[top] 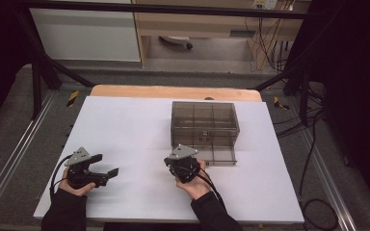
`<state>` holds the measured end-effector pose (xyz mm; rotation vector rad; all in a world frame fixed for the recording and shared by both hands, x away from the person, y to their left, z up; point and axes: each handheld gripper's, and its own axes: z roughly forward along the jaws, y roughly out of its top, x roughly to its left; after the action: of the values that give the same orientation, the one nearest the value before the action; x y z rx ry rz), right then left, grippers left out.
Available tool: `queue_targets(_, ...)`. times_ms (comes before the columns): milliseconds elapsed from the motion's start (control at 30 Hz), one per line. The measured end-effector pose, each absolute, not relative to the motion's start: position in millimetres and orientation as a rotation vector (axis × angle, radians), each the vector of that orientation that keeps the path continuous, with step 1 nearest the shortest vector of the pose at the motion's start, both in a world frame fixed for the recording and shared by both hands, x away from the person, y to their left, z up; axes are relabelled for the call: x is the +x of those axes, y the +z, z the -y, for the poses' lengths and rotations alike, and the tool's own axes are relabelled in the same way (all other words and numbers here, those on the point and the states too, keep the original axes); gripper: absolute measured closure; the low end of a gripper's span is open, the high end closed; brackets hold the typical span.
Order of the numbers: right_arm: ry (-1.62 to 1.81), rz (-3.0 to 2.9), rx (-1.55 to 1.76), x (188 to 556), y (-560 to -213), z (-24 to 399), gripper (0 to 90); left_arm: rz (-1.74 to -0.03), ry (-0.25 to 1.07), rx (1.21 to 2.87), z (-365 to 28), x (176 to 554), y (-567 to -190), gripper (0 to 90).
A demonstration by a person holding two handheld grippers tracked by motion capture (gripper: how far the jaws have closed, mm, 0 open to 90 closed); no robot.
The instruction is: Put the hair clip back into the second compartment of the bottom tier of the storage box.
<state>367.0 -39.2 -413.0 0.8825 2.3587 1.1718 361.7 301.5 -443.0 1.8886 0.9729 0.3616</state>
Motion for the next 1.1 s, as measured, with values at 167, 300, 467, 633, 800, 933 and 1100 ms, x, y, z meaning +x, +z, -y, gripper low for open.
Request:
queue_targets(167, 1.174, -2.354, 0.883, 367, -410, 45, 90.0, -0.973, 0.362, 1.888, -301, 362, -443, 4.5)
queue_targets(300, 1.176, -2.348, 0.886, 367, -407, 50, 90.0, -0.973, 0.363, 1.889, -302, 362, -443, 4.6)
queue_targets(467, 1.176, -2.341, 0.893, 368, -405, 55, 90.0, -0.974, 0.362, 1.888, -302, 362, -443, 4.6)
queue_targets(633, 1.171, -2.340, 0.900, 368, -403, 61, 90.0, -0.974, 0.362, 1.888, -302, 362, -443, 4.6)
queue_targets(800, 1.163, -2.335, 0.905, 369, -402, 65, 90.0, -0.974, 0.362, 1.888, -302, 362, -443, 4.6)
queue_targets(933, 1.160, -2.329, 0.908, 369, -400, 69, 90.0, -0.974, 0.363, 1.890, -302, 362, -443, 4.6)
queue_targets(1100, 1.161, -2.320, 0.921, 369, -398, 75, 90.0, -0.974, 0.362, 1.888, -302, 362, -443, 4.6)
